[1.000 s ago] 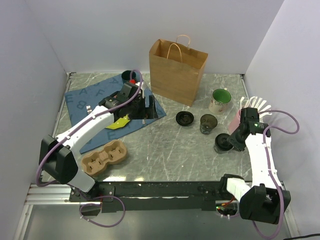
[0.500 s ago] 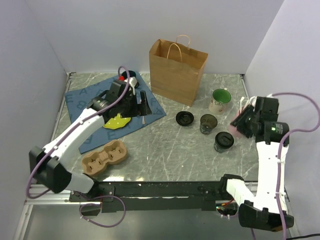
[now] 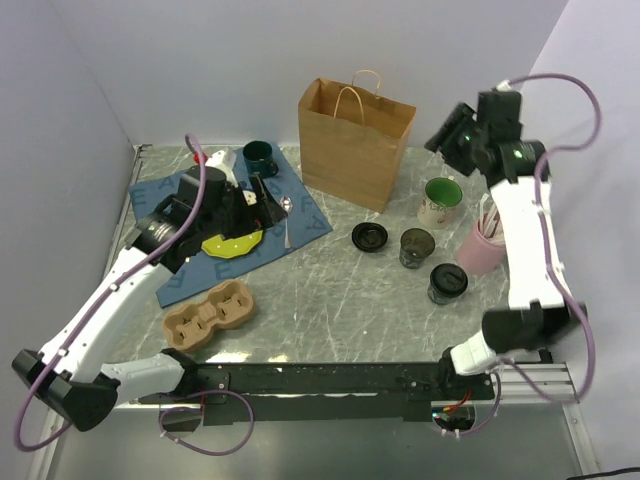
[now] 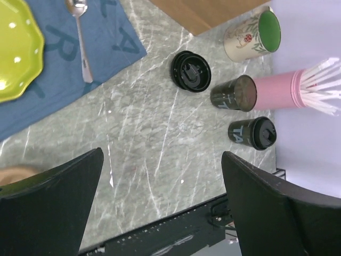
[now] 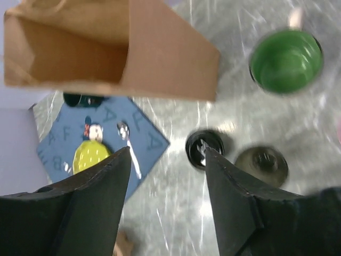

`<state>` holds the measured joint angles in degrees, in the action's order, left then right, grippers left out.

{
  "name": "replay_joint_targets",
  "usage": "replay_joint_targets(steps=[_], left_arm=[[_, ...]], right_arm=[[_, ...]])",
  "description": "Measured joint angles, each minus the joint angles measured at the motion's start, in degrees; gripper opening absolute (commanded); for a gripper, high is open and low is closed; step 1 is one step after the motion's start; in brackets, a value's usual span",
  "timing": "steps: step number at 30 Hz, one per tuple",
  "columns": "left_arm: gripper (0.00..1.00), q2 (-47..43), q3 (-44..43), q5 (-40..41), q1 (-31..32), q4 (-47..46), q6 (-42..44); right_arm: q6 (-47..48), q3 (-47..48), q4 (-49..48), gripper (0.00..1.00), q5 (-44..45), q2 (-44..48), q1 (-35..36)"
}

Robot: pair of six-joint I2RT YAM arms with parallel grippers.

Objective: Pack the takeout coffee

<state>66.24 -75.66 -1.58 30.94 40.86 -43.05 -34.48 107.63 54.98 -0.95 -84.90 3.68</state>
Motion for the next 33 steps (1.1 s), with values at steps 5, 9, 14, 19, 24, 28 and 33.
replay_joint_targets(steps=[5, 9, 14, 19, 24, 28, 33], left_arm=[[0.99, -1.7, -0.6, 2.5, 0.0, 4.6, -2.4], [0.98, -2.0, -0.7, 4.5, 0.0, 8.9, -4.1], [0.98, -3.3, -0.7, 5.8, 0.0, 11.5, -5.4], [0.97, -3.8, -0.5, 6.0, 0.0, 11.3, -6.1], [0.96, -1.8, -0.5, 5.9, 0.0, 10.5, -6.2], [0.96, -0.6, -0.5, 5.4, 0.0, 9.9, -6.1], [0.96, 0.3, -0.4, 4.4, 0.0, 9.4, -5.9]], right_arm=[[0.0, 3.1, -5.8, 0.74, 1.6, -8.2, 0.5], [0.3, 7.7, -8.5, 0.76, 1.3, -13.5, 0.5], [0.7, 12.3, -12.1, 0.76, -1.1, -18.8, 0.5], [0.9, 18.2, -10.4, 0.75, -1.7, -23.8, 0.6], [0.9, 23.3, -8.2, 0.71, -2.6, -28.8, 0.9], [1.1, 25.0, -5.8, 0.60, -2.2, -32.1, 1.2], [1.2, 24.5, -4.8, 0.23, -2.0, -33.4, 1.9]])
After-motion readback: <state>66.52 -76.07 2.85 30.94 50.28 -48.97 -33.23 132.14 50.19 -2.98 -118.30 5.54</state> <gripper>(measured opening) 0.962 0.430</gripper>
